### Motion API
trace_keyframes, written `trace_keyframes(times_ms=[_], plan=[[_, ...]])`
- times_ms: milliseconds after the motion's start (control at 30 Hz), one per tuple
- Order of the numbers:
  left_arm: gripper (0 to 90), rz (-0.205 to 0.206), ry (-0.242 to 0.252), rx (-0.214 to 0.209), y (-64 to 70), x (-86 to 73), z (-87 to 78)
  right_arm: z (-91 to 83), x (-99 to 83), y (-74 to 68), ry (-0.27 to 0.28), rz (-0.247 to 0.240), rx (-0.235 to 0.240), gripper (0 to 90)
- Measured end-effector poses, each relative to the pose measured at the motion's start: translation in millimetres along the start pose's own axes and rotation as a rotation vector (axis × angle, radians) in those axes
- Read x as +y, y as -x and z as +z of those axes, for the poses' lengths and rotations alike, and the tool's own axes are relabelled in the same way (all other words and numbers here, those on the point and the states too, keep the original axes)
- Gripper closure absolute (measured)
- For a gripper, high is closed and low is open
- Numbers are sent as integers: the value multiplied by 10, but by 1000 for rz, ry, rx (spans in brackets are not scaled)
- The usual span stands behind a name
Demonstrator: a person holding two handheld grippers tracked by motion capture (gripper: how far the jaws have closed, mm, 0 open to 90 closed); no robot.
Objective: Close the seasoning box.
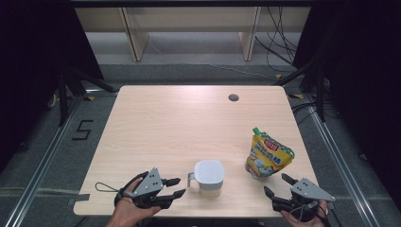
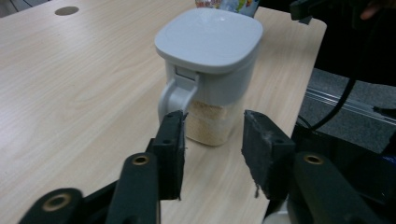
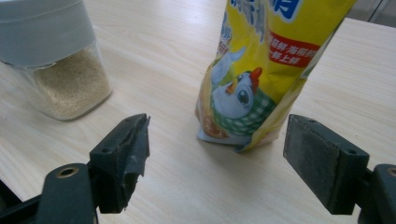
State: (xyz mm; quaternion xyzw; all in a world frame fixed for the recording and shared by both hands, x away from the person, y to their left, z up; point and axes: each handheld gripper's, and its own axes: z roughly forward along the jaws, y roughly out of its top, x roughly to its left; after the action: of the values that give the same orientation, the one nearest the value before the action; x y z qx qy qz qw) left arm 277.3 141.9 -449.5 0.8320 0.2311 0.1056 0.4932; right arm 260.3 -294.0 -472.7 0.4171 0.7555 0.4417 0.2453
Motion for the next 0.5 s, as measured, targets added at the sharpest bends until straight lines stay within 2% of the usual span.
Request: trace_keyframes(times_ms=[100,133,167,200,233,267,300,333,367,400,433,467,500], plan=[[482,4,-18,6,23,-49,-16,-2,2,4,-11,2,15,228],[466,-4,-35,10,25,-98,-37,3,-9,18,-24,-9,25,214],[452,-4,-35,10,25,-98,-37,3,-9,18,-24,-9,25,214],[452,-25,-25,5,30,-126,-36,3,-20,18,-30,-5,24,208],[439,-2,-37,9,10,-148,-53,2,-30,18,-38,10,37,205],[410,-35,-43,18,38,-204,-55,7,-47,30,-48,-8,44,200],[399,-35,-43,18,38,-204,-55,7,-47,30,-48,-8,44,200],[386,-28,-63,25,29,-244,-65,-2,-60,24,-56,14,47,198],[373,-3,-62,35,17,-255,-74,-10,-66,8,-61,26,43,198],[363,-3,-62,35,17,-255,-74,-10,-66,8,-61,26,43,198],[363,-48,-49,44,41,-284,-63,-3,-66,27,-58,3,59,199],[351,-38,-78,46,27,-317,-78,-21,-76,-7,-72,31,50,200],[344,-38,-78,46,27,-317,-78,-21,-76,-7,-72,31,50,200]])
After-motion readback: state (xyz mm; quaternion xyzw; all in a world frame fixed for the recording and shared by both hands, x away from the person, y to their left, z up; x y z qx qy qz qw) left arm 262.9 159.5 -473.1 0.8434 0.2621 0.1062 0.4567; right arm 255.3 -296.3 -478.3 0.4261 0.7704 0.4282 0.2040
